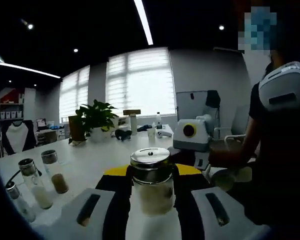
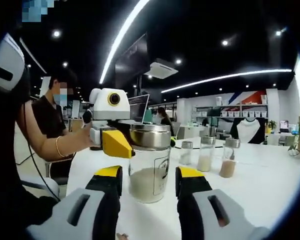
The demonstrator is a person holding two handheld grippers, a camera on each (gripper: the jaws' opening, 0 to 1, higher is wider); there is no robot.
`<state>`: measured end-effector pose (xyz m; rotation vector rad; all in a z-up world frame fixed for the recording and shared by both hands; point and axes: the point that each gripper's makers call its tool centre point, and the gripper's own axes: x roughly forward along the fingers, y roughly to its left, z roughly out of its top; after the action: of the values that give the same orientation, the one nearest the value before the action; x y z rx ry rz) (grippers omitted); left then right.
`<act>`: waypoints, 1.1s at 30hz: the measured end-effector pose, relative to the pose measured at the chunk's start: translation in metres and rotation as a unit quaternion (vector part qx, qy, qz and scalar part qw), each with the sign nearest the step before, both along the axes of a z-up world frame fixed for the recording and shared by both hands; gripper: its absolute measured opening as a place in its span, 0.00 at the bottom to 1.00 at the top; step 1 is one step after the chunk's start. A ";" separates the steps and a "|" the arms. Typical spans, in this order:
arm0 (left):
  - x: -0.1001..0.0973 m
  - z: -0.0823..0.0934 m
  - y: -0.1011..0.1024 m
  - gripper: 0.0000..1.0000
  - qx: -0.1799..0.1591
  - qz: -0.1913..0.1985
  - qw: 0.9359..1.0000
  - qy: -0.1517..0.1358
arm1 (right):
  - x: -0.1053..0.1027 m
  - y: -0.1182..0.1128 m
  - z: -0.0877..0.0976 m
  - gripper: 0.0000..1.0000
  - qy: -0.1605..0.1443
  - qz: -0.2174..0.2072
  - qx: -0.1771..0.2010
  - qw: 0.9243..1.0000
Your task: Rotate the seasoning bottle until the label or dispensing opening points toward the visible target arrow and the bottle remains upright within the marked orientation range
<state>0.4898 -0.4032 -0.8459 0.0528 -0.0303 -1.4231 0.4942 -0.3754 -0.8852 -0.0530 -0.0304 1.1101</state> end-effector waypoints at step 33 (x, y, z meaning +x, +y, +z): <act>0.015 0.003 0.011 0.35 -0.016 0.070 0.997 0.028 | 0.008 0.012 0.012 0.29 -0.002 -0.058 0.033 0.998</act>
<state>0.5049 -0.3918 -0.8429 -0.0116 -0.0042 -1.2830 0.5026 -0.3636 -0.8730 0.0024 -0.0667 0.9921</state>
